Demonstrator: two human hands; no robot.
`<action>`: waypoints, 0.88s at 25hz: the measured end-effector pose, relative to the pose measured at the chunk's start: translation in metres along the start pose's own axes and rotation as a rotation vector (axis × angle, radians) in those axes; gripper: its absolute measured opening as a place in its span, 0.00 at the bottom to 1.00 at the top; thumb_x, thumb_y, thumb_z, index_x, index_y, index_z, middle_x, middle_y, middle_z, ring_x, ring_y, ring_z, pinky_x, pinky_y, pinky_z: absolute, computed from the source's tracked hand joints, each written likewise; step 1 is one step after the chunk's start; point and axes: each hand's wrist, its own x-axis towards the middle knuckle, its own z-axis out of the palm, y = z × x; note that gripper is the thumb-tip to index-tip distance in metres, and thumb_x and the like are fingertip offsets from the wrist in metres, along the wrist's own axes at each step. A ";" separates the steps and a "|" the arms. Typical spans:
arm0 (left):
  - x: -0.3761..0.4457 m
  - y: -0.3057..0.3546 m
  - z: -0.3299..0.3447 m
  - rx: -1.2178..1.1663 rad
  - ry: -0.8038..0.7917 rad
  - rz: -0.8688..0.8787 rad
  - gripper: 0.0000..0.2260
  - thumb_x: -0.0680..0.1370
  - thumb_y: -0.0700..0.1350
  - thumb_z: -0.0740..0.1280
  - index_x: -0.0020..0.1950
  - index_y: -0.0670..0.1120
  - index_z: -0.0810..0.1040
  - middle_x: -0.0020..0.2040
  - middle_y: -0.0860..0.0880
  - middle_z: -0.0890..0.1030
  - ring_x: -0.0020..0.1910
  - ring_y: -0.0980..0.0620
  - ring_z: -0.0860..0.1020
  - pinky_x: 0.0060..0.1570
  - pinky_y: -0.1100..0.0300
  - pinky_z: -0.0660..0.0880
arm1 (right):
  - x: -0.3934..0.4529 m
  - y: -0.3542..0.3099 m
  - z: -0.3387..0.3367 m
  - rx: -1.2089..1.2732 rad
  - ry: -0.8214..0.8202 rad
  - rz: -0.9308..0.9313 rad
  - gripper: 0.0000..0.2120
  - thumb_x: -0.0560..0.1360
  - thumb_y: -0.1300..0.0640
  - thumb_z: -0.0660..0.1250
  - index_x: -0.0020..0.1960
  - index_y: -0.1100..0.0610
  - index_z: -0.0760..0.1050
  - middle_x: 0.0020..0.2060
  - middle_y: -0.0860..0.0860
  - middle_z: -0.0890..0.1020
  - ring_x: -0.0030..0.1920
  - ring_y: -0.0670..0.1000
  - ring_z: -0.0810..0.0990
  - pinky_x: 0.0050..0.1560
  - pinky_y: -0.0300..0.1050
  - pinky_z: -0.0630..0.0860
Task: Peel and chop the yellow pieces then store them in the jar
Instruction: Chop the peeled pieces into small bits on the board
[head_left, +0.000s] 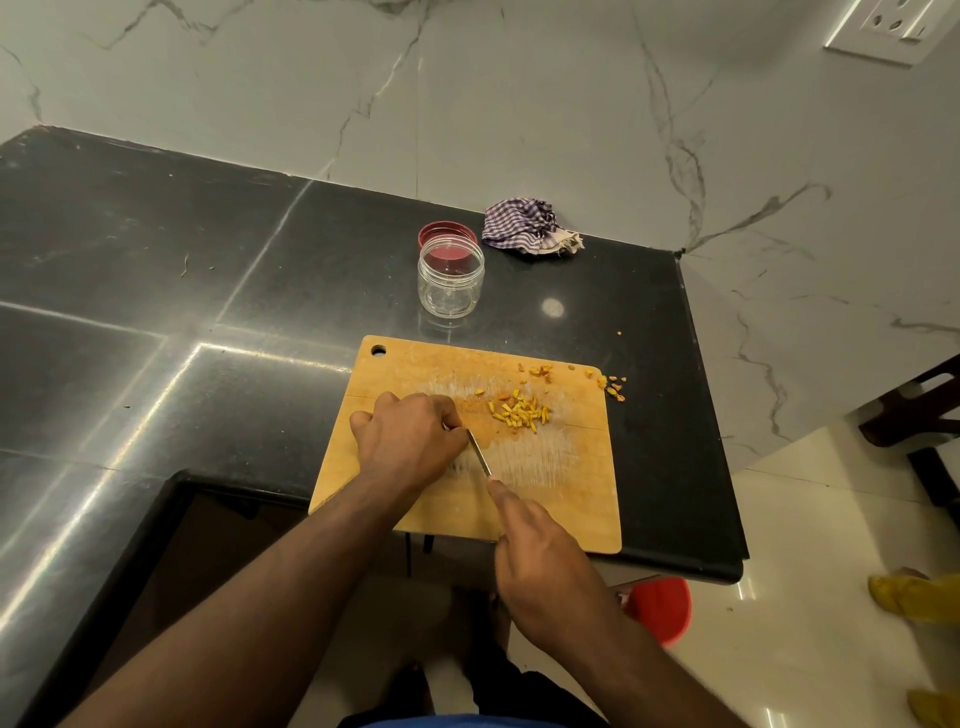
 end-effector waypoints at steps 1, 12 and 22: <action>0.000 -0.001 0.001 -0.003 -0.001 -0.001 0.06 0.75 0.58 0.65 0.46 0.60 0.80 0.47 0.59 0.80 0.55 0.51 0.70 0.51 0.49 0.62 | -0.005 0.001 -0.002 0.008 0.004 0.001 0.25 0.83 0.54 0.52 0.79 0.44 0.52 0.64 0.46 0.71 0.57 0.46 0.73 0.57 0.44 0.73; -0.005 -0.007 0.005 -0.058 0.028 -0.019 0.10 0.77 0.58 0.66 0.54 0.61 0.83 0.53 0.60 0.80 0.57 0.52 0.70 0.52 0.49 0.62 | 0.007 -0.001 -0.009 0.034 0.040 -0.019 0.26 0.83 0.55 0.53 0.79 0.48 0.53 0.70 0.46 0.68 0.66 0.45 0.69 0.68 0.42 0.68; -0.004 -0.004 0.005 -0.122 0.032 -0.070 0.06 0.76 0.56 0.68 0.48 0.59 0.84 0.48 0.61 0.81 0.54 0.54 0.69 0.51 0.50 0.61 | 0.015 0.000 -0.002 -0.001 0.006 -0.042 0.26 0.82 0.55 0.53 0.79 0.47 0.52 0.69 0.49 0.70 0.64 0.48 0.71 0.65 0.45 0.70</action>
